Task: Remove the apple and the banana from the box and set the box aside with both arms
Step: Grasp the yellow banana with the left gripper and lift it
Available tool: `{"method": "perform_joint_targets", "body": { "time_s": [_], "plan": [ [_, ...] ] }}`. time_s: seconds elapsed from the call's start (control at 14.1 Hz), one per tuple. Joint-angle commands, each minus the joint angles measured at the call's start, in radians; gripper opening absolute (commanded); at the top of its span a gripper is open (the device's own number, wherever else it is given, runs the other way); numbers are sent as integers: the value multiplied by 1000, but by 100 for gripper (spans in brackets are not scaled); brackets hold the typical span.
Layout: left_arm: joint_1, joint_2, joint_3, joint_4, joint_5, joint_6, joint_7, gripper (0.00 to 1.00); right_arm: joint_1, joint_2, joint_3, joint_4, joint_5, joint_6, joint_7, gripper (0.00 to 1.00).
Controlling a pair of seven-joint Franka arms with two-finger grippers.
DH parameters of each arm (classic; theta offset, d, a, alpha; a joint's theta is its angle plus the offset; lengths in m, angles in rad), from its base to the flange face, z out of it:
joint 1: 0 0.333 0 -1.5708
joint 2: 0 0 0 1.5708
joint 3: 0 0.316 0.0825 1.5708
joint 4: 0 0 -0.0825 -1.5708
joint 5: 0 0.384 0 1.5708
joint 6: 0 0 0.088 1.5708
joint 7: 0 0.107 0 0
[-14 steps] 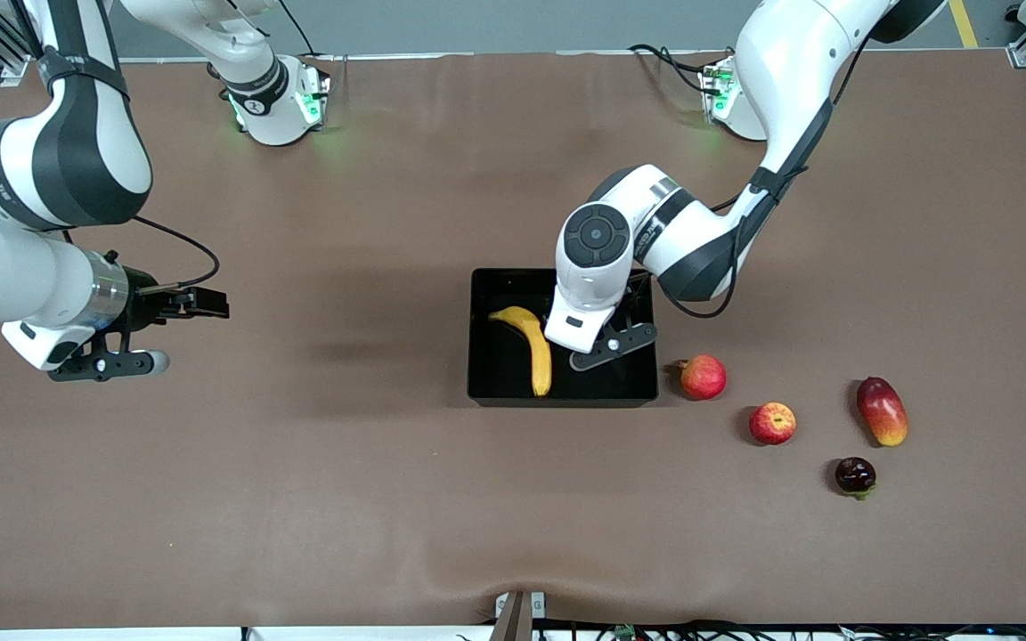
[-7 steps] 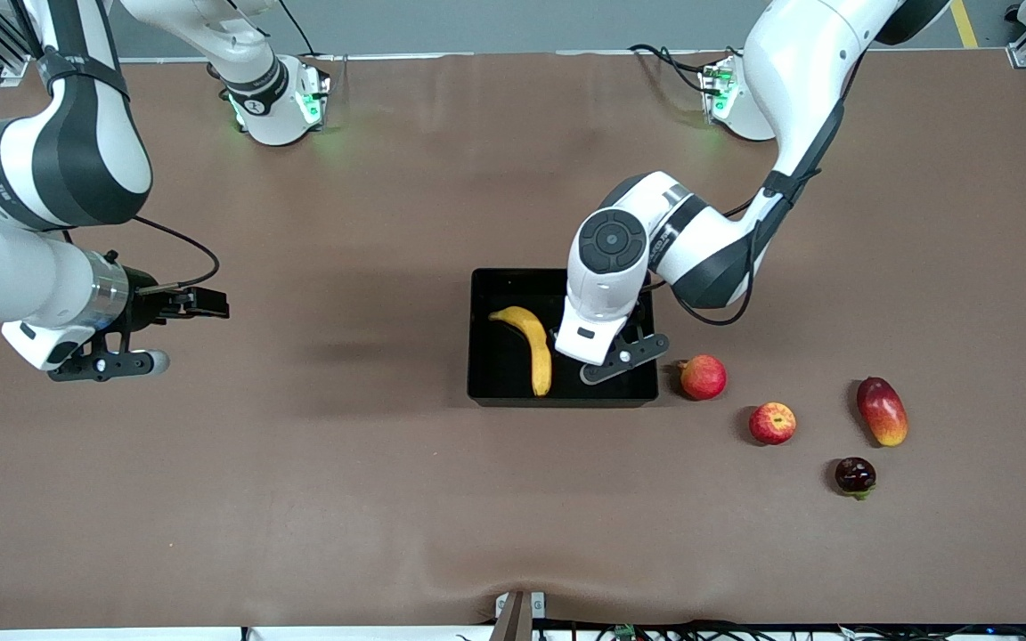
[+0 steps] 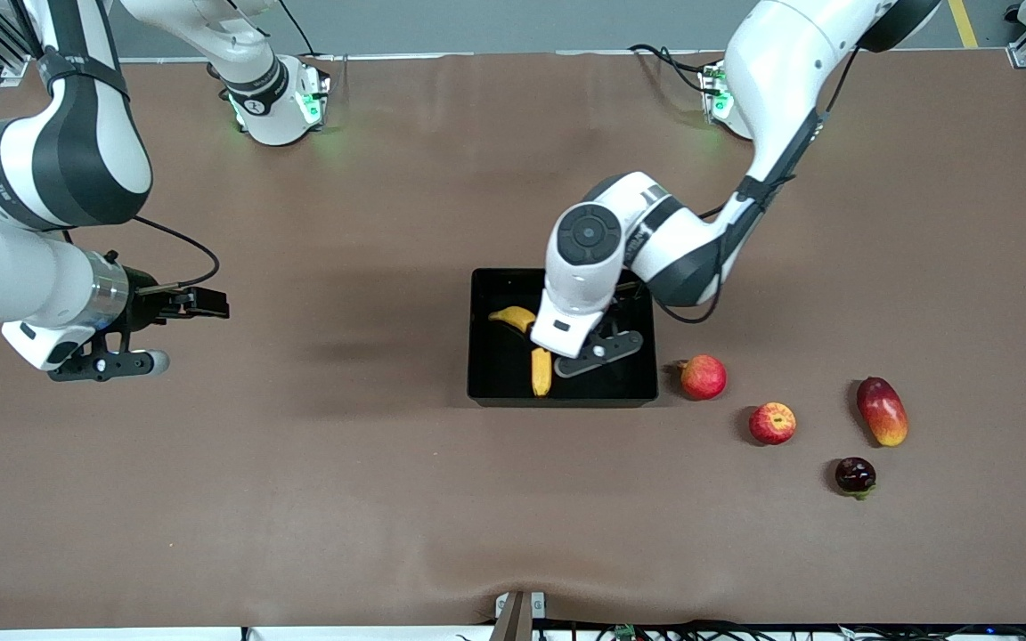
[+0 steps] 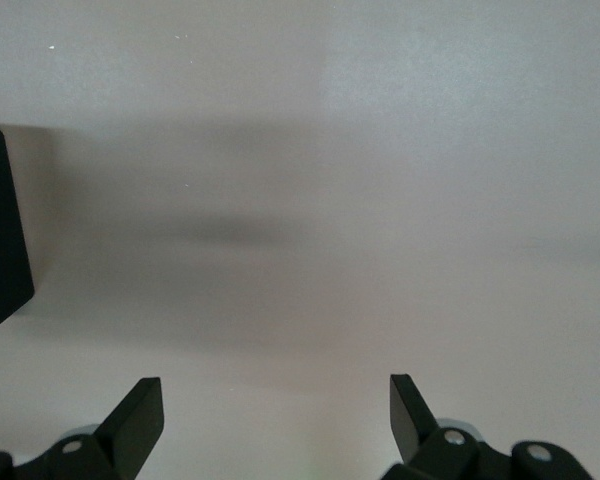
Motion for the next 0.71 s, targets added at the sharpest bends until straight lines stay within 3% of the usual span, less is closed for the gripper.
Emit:
{"method": "perform_joint_targets", "body": {
  "time_s": [0.0, 0.64],
  "plan": [
    [-17, 54, 1, 13, 27, 43, -24, 100, 9, 0, -3, 7, 17, -6, -12, 100],
    [-62, 183, 14, 10, 30, 178, -24, 97, 0, 0, -6, 33, 14, -8, -21, 100]
  ]
}}
